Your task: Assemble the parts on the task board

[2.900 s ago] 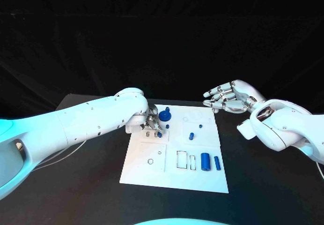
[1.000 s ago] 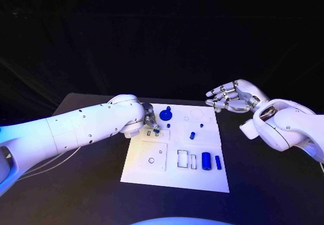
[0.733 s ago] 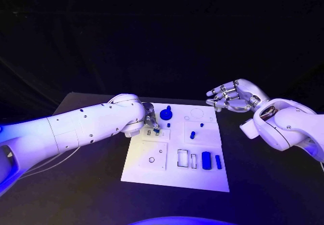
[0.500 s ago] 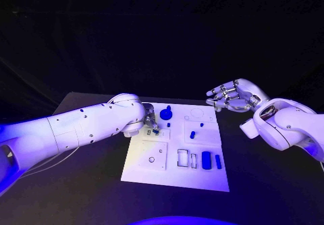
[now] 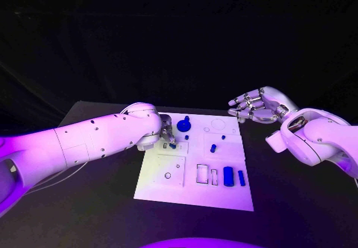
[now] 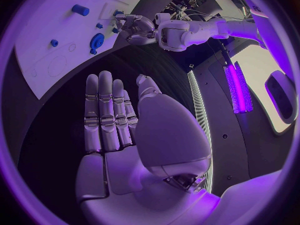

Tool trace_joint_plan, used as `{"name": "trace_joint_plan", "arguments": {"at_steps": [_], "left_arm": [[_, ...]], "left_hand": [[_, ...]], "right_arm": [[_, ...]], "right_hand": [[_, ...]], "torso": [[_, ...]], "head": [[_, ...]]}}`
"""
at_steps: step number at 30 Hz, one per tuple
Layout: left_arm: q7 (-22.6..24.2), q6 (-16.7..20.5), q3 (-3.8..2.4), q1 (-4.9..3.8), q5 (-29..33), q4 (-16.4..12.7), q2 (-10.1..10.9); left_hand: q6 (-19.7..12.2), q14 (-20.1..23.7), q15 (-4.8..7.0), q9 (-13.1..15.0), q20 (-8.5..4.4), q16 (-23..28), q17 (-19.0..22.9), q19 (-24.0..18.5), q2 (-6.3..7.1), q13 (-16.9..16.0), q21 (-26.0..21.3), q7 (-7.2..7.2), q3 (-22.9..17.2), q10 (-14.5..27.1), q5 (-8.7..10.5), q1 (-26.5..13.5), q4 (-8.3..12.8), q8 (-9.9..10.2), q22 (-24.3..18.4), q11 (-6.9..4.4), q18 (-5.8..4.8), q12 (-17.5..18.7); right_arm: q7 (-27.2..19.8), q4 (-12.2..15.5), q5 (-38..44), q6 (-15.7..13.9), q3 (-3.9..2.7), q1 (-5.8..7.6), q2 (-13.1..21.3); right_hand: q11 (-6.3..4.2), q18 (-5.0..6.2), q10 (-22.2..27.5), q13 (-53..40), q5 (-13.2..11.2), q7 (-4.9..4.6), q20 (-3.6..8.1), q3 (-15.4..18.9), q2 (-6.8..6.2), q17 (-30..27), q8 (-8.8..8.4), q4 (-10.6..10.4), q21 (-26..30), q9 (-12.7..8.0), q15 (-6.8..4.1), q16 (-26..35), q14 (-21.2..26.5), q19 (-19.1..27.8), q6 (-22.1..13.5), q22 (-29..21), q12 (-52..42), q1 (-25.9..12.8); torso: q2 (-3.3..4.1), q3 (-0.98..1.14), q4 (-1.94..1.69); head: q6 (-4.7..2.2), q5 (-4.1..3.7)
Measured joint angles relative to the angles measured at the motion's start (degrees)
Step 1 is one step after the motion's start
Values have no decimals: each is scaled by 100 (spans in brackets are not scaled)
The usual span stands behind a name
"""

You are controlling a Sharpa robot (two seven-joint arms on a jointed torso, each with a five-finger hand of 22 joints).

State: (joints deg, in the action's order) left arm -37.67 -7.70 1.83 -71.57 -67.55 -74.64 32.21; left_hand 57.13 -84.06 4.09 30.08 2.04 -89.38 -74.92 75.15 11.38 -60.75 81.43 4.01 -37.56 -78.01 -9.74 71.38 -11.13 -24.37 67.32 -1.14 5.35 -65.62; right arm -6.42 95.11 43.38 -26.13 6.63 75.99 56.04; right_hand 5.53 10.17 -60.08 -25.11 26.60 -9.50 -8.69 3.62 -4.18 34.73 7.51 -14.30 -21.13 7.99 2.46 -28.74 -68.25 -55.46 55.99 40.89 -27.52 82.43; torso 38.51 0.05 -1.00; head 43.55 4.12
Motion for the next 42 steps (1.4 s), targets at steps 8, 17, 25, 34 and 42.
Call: {"name": "trace_joint_plan", "arguments": {"at_steps": [8, 17, 25, 34, 42], "left_arm": [[4, -37, -3, 3, -38, 2, -3], [2, -128, -4, 4, -77, -7, 9], [-1, -178, -2, 6, -97, 0, 9], [-2, -201, -2, 8, -105, 15, 0], [-5, -205, 0, 10, -109, 26, -12]], "left_hand": [[1, 0, 0, 8, -21, 0, -3, 21, -23, 20, 0, -1, -5, 0, 15, -22, 5, -33, 17, 1, 0, 25], [-32, 0, 43, 255, -41, 0, -2, 83, -20, 57, 25, -34, -41, -41, 16, -222, 41, -104, 92, -41, 1, 25], [-33, 20, 63, 498, -36, -22, -2, 119, 0, 37, 45, -35, -101, -72, 16, -349, 101, -131, 123, -72, 2, 25], [-32, -1, 83, 614, -41, -22, -1, 123, 18, 37, 45, -35, -260, -82, 11, -456, 227, -159, 143, -81, 1, 25], [-31, 19, 103, 915, -62, -22, 0, 144, 40, 3, 45, -35, -421, -105, 4, -644, 341, -158, 174, -104, 1, -7]], "right_arm": [[-1, -6, 0, 6, 1, -4, -3], [-1, -11, 0, 15, 2, -6, -1], [-1, -12, 0, 21, 3, -7, -1], [-1, -14, 1, 24, 3, -8, -4], [-2, -14, 3, 26, 3, -8, -4]], "right_hand": [[0, 0, 0, 8, 0, 0, 0, 0, 0, -5, 0, 0, 24, 0, 0, 0, 0, 0, 0, -5, 0, 0], [0, 0, 0, 8, 0, 0, 0, 0, 0, -5, 0, 0, 23, 0, 0, 0, 0, 0, 0, -4, 0, 0], [0, 0, 0, 7, 0, 0, 0, 0, 0, -5, 0, 0, 23, 0, 0, 0, 0, 0, 0, -4, 0, 0], [0, 0, 0, 7, 0, 0, 0, 0, 0, -4, 0, 0, 23, 0, 0, 0, 0, 0, 0, -4, 0, 0], [0, 0, 0, 19, 0, 0, 0, 0, 0, -4, 0, 0, 23, 0, 0, 22, 0, 0, 0, -11, 0, 0]], "torso": [[0, 0, 2], [3, -2, -2], [3, -3, -3], [3, 1, -2], [4, 3, 3]], "head": [[8, 4], [14, -1], [7, -4], [17, 11], [22, 14]]}}
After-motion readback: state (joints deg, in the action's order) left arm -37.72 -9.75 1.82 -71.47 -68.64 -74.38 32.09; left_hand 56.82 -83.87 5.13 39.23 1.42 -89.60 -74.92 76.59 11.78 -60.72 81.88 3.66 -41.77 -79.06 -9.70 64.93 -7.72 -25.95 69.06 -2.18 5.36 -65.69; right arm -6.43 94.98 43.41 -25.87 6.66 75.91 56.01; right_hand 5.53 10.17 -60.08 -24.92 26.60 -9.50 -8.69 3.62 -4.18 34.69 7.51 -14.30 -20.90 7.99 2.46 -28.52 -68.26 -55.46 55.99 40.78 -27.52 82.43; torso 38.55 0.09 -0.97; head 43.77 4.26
